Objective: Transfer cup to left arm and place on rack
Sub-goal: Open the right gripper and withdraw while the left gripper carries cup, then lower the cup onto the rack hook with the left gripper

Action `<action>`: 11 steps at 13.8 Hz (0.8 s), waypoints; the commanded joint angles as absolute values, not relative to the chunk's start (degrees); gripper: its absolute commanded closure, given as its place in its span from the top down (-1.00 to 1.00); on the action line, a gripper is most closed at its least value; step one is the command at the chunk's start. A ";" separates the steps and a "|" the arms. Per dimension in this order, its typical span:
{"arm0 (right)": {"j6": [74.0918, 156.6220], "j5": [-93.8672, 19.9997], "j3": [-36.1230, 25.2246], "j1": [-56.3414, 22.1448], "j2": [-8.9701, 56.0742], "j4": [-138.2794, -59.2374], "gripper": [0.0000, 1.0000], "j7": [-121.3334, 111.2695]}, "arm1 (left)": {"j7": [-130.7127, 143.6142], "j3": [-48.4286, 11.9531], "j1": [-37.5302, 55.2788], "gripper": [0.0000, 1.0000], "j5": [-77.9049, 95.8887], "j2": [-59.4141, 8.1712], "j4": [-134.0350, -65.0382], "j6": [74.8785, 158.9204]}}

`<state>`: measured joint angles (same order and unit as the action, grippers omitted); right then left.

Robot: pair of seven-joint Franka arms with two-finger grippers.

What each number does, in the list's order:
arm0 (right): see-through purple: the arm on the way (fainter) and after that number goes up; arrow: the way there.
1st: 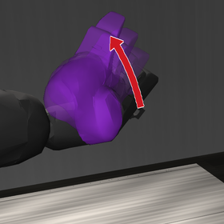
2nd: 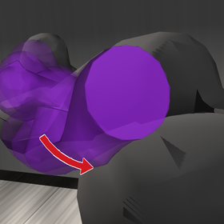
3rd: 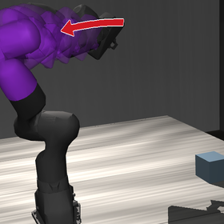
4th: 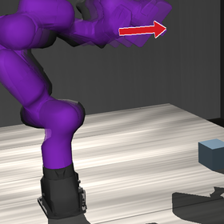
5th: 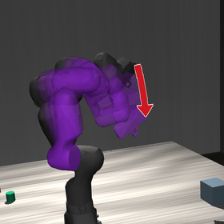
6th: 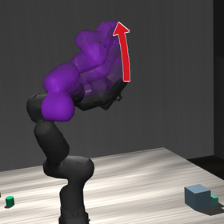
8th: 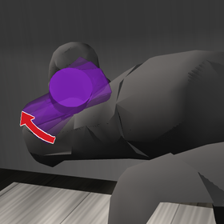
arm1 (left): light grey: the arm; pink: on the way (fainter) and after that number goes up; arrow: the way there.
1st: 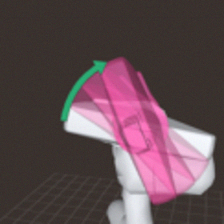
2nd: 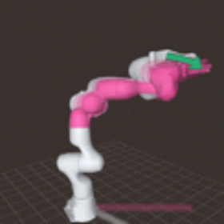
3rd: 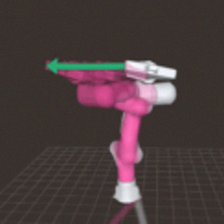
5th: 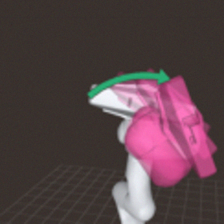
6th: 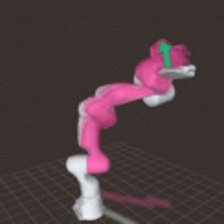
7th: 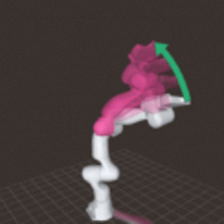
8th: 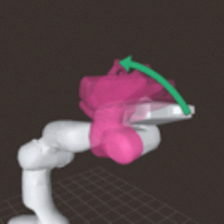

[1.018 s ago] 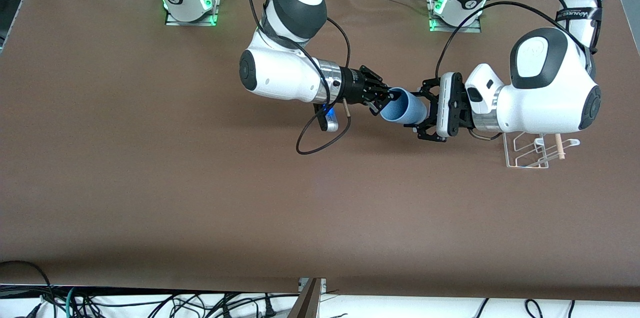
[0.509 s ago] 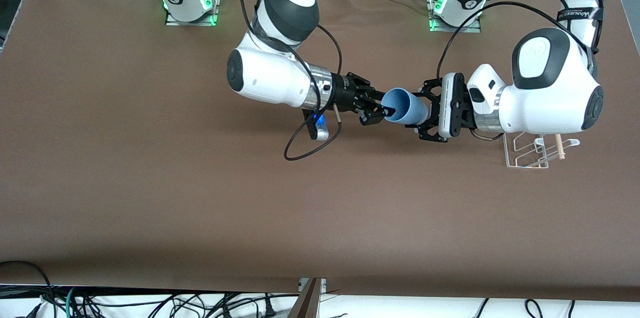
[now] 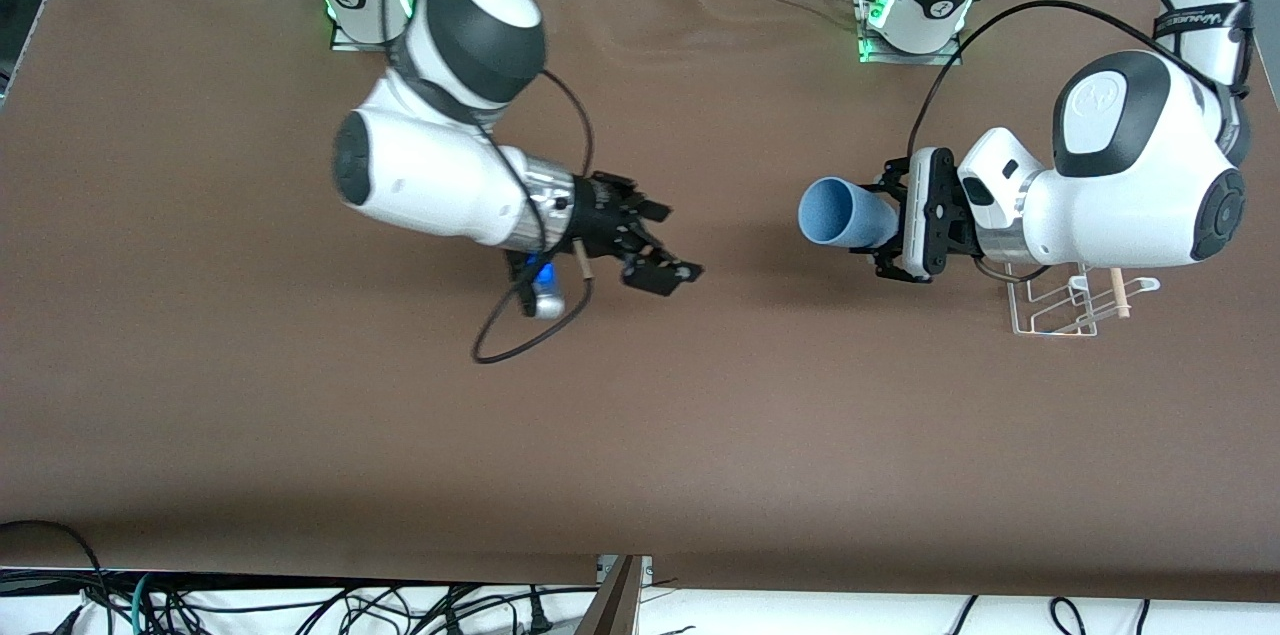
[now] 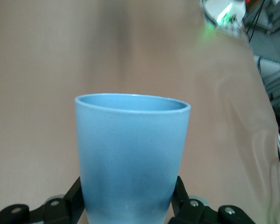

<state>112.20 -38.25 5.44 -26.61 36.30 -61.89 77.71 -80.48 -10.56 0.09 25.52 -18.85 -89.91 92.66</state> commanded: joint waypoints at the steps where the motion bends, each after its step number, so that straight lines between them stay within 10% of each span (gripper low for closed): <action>1: 99.63 -31.14 2.65 -24.70 32.53 -62.67 0.98 77.61 | -75.43 -10.20 0.18 -0.98 15.42 -17.76 -88.95 90.35; 11: 72.25 -16.54 -9.66 -19.96 27.51 -63.36 0.98 40.75 | -65.57 -10.55 1.14 -0.99 -31.42 -19.51 -89.03 80.87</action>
<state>73.96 -20.22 -8.81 -19.55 29.91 -61.84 48.99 -66.84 -10.53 0.42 -24.18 -18.67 -89.15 82.75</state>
